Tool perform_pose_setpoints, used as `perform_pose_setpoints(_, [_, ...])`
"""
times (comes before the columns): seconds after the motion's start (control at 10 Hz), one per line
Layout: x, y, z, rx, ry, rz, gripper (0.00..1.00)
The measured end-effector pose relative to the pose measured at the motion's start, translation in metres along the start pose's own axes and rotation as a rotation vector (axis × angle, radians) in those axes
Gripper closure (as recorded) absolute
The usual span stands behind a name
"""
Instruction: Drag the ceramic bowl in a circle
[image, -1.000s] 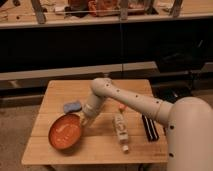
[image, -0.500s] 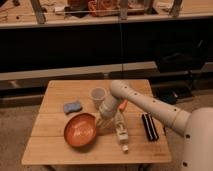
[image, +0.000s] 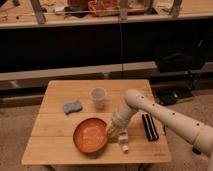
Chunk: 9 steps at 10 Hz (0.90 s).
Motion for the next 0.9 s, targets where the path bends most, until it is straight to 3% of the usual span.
perform_pose_setpoints(0.2, [-0.024,-0.010,0.000,0.007,0.017,-0.012,1.00])
perform_pose_setpoints(0.4, [-0.034,-0.033,0.009,0.018,0.020,-0.030,1.00])
perform_pose_setpoints(0.9, [-0.034,-0.110,0.045,0.029,-0.002,-0.063,1.00])
